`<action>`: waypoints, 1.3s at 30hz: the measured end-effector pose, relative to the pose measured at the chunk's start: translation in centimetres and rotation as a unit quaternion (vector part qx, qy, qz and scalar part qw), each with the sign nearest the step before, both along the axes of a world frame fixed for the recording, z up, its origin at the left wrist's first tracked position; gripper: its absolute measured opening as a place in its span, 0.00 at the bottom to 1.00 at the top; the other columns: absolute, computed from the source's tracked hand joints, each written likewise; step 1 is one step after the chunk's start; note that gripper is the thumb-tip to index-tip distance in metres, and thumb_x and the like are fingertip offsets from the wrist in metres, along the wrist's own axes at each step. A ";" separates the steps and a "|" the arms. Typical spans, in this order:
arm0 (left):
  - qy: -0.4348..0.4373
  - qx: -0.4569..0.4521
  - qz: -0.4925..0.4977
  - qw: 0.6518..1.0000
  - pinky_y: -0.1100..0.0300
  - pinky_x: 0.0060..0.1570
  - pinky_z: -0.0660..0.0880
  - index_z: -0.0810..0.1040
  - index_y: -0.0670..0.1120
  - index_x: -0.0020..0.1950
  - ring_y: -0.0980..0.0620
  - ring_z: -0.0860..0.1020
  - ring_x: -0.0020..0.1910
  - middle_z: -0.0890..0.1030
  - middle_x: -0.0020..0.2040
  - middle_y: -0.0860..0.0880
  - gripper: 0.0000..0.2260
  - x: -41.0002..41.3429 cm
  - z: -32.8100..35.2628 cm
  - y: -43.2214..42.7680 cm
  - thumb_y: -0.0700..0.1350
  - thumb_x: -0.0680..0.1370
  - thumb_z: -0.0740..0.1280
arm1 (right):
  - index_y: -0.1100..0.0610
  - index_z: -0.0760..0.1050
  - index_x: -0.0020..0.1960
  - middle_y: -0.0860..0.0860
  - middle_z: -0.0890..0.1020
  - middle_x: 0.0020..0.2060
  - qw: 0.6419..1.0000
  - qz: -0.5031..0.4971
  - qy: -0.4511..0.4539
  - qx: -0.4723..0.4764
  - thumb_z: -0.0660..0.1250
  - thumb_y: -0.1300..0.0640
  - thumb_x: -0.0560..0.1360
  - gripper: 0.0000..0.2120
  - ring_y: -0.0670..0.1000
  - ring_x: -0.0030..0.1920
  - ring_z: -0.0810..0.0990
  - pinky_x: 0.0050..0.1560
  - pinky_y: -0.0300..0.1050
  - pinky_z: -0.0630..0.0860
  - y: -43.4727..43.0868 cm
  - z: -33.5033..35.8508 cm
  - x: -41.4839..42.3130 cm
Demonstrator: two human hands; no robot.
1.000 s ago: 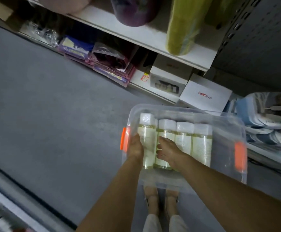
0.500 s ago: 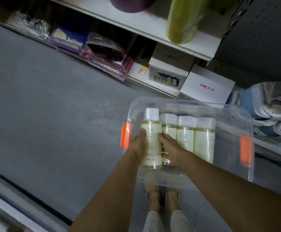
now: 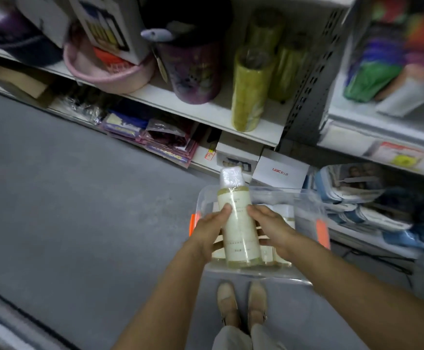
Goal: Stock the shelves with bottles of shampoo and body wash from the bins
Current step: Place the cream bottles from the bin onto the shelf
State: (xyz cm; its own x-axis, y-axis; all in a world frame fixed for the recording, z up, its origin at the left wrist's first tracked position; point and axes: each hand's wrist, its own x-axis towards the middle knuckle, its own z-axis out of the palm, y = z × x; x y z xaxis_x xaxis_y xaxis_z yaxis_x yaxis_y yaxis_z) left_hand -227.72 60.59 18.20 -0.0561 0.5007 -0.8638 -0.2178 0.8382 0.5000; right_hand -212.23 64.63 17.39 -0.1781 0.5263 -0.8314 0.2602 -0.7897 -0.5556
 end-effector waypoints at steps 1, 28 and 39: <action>0.004 0.012 -0.002 1.000 0.60 0.39 0.78 0.81 0.48 0.55 0.54 0.82 0.48 0.86 0.44 0.53 0.14 0.0 0.9 0.1 0.57 0.79 0.67 | 0.47 0.75 0.60 0.50 0.83 0.54 1.000 0.002 -0.001 0.011 0.63 0.43 0.80 0.12 0.53 0.55 0.81 0.61 0.55 0.76 0.0 1.3 0.1; 0.080 0.328 -0.118 0.934 0.52 0.45 0.82 0.82 0.42 0.56 0.47 0.85 0.46 0.86 0.46 0.46 0.28 3.7 35.0 5.9 0.64 0.72 0.71 | 0.56 0.72 0.61 0.50 0.82 0.51 0.930 -0.066 0.007 0.362 0.65 0.43 0.78 0.19 0.48 0.46 0.82 0.38 0.40 0.76 0.3 37.0 5.1; 0.112 0.437 -0.170 0.876 0.59 0.38 0.77 0.79 0.44 0.58 0.51 0.84 0.45 0.86 0.47 0.49 0.26 11.0 43.5 10.1 0.65 0.73 0.69 | 0.53 0.70 0.62 0.52 0.81 0.54 0.886 -0.114 0.004 0.449 0.71 0.41 0.72 0.25 0.51 0.50 0.83 0.43 0.46 0.79 3.2 44.1 11.6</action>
State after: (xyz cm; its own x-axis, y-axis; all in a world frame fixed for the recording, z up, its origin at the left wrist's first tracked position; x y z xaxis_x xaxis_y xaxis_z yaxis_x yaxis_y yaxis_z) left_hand -216.73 70.71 61.68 0.1056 0.9861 -0.1281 0.1566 0.1107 0.9814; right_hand -200.62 67.87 61.51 0.0146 0.9982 -0.0578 0.1446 -0.0593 -0.9877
